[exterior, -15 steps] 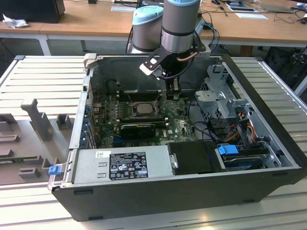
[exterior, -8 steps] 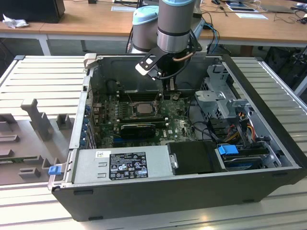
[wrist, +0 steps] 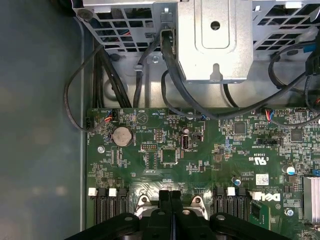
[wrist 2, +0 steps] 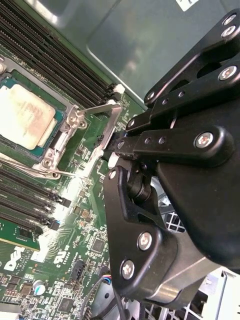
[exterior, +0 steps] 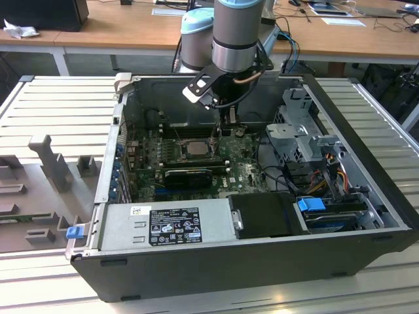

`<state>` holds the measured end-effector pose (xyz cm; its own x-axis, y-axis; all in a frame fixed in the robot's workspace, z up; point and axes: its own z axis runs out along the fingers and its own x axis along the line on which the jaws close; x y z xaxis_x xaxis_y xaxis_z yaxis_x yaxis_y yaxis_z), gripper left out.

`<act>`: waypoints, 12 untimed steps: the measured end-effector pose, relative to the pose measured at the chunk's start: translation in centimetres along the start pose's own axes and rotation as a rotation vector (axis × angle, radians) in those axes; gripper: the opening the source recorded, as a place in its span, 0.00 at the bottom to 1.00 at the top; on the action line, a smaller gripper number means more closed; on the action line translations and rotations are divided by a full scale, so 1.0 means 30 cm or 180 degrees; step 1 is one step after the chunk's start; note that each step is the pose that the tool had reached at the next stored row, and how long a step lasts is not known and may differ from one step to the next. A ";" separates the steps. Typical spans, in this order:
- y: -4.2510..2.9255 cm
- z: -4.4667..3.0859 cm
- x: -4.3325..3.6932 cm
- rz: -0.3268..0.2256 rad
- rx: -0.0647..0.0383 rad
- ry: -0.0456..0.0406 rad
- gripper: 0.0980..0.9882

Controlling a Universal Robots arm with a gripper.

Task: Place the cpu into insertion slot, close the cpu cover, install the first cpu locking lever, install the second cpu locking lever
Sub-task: 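Close the cpu cover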

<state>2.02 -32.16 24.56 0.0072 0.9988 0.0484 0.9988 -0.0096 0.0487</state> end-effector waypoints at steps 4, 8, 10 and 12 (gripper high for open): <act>-0.003 0.000 0.000 0.0000 0.0000 0.0000 0.01; -0.008 0.000 0.000 0.0000 0.0000 0.0001 0.01; -0.009 0.000 0.000 0.0000 0.0000 0.0001 0.01; -0.011 -0.001 0.000 0.0000 0.0000 0.0002 0.01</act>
<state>1.71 -32.16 24.56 0.0073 0.9988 0.0489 0.9988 -0.0097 0.0487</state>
